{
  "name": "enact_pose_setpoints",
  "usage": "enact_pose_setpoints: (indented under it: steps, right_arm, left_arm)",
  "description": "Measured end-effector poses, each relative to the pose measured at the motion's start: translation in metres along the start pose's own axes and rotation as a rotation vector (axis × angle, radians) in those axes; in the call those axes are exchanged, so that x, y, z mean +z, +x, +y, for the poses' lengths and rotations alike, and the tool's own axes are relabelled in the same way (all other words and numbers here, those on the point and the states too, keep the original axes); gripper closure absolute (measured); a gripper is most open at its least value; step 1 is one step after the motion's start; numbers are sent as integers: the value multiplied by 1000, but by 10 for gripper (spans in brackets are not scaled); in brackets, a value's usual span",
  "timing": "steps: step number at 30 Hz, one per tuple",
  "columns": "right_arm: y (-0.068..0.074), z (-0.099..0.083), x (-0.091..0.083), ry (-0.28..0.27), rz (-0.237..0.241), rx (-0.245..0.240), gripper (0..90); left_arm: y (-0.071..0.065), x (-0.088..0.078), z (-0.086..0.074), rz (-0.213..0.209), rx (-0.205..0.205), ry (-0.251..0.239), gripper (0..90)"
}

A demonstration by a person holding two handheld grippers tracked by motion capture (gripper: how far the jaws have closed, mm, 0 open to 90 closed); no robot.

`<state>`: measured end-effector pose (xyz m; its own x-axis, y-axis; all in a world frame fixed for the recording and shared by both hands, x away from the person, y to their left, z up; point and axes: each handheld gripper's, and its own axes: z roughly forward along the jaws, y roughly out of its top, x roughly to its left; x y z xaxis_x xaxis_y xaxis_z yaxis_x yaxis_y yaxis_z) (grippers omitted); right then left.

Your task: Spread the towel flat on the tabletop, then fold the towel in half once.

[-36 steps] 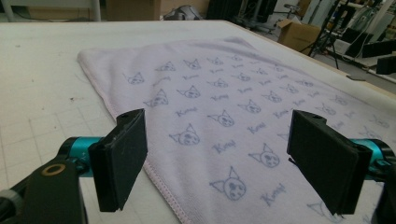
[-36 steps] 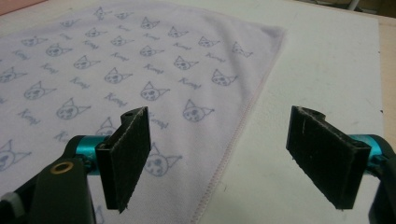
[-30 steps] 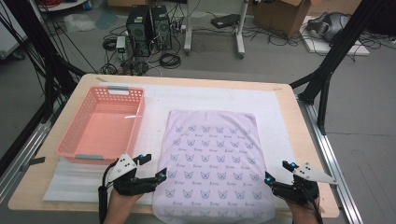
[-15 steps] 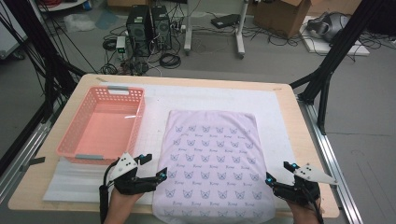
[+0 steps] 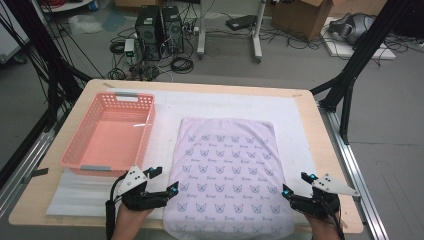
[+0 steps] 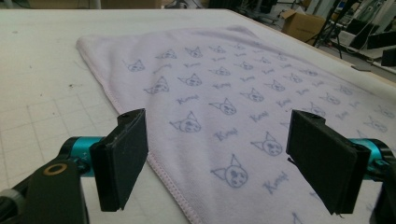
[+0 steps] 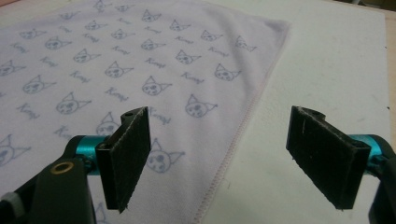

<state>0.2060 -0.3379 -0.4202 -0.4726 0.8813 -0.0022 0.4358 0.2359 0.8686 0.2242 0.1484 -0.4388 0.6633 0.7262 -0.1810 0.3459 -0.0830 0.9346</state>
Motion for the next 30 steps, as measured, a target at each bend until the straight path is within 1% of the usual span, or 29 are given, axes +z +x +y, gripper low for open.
enact_pose_setpoints:
  steps: [3, 4, 6, 7, 9, 11, 12, 14, 16, 17, 19, 21, 23, 24, 28, 29, 30]
  right_arm:
    - [-1, 1, 1, -3, -1, 2, 209]
    - [-2, 1, 2, 3, 0, 15, 209]
    - [-7, 2, 6, 13, -1, 22, 209]
    - [-9, 2, 7, 16, -2, 31, 209]
    - [-14, 4, 12, 24, -1, 47, 209]
    - [-19, 7, 18, 35, 1, 48, 209]
    - [-21, 9, 21, 40, 5, 50, 210]
    - [-26, 13, 28, 52, 9, 51, 210]
    - [-31, 18, 35, 60, 18, 59, 210]
    - [-34, 21, 39, 66, 23, 61, 210]
    - [-38, 27, 46, 81, 28, 57, 210]
    - [-41, 33, 52, 94, 38, 49, 210]
    - [-45, 40, 60, 111, 56, 46, 209]
    - [-48, 43, 64, 114, 57, 45, 209]
    - [-55, 54, 81, 132, 68, 60, 209]
    - [-57, 57, 85, 137, 68, 59, 209]
    - [-59, 59, 89, 145, 70, 64, 210]
  left_arm:
    - [0, 3, 1, -9, -16, 0, 213]
    - [1, 6, 4, -5, -16, -1, 217]
    - [3, 10, 8, 3, -18, -4, 224]
    - [4, 14, 11, 0, -26, -5, 224]
    - [7, 24, 20, -5, -24, 16, 228]
    - [11, 34, 28, -15, -27, 40, 228]
    - [14, 38, 30, -17, -34, 46, 228]
    - [21, 48, 39, -25, -58, 55, 228]
    - [28, 58, 45, -26, -60, 67, 237]
    - [30, 63, 48, -23, -60, 75, 235]
    - [34, 71, 54, 0, -64, 74, 212]
    - [37, 77, 60, 0, -64, 73, 191]
    - [41, 85, 65, 2, -64, 80, 208]
    - [43, 88, 68, 10, -62, 84, 208]
    - [53, 102, 74, 30, -80, 105, 209]
    - [56, 105, 74, 46, -69, 117, 214]
    - [59, 108, 74, 63, -71, 127, 219]
